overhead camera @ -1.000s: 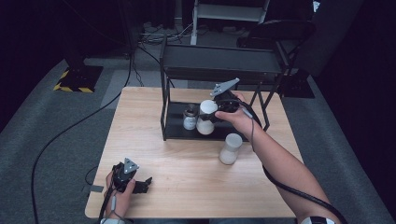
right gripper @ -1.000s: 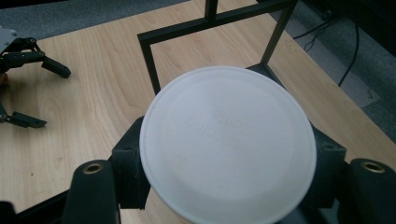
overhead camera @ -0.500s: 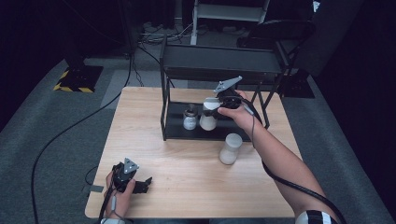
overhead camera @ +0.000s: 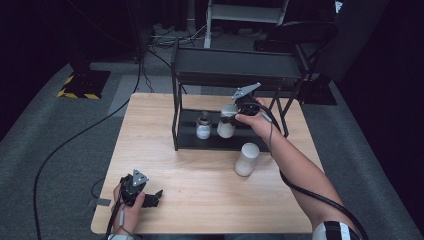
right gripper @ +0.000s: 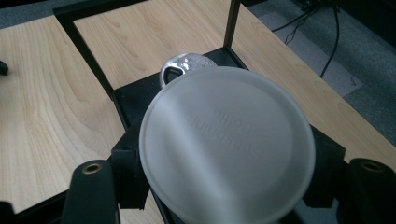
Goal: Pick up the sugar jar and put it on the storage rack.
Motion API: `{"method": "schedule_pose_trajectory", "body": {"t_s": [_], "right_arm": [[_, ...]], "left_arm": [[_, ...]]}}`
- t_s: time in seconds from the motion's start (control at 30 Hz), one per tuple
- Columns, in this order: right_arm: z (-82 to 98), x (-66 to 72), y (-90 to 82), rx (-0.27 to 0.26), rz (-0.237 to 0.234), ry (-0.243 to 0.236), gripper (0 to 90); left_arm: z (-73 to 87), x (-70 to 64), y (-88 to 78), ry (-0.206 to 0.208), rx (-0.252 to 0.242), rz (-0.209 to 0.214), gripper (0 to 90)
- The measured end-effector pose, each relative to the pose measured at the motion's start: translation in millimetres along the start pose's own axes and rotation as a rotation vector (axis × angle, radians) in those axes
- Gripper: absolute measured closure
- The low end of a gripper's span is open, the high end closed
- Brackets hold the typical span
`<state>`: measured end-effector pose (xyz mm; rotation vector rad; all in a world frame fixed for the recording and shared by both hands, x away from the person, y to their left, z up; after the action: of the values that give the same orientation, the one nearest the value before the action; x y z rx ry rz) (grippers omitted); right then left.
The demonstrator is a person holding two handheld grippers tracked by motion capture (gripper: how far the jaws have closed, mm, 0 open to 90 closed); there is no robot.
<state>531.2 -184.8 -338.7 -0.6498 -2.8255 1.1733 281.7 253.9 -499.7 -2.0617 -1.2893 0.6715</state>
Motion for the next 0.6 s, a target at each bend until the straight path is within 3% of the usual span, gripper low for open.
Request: {"method": "schedule_pose_trajectory", "body": {"t_s": [0.6], "right_arm": [[21.1, -13.0, 17.4, 0.018, -0.003, 0.036, 33.8]], "left_arm": [[0.3, -0.1, 0.1, -0.001, -0.002, 0.000, 0.3]]}}
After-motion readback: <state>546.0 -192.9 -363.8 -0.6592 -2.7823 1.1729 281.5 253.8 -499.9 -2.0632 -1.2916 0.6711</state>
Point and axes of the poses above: each handheld gripper's, and its own axes: y roughly forward along the jaws, z roughly out of its underside, x roughly to its left, the point moved 7 cm from there along y, roughly forward along the jaws, and after that the axes turned 7 degrees about -y, right-handed, at the moved point
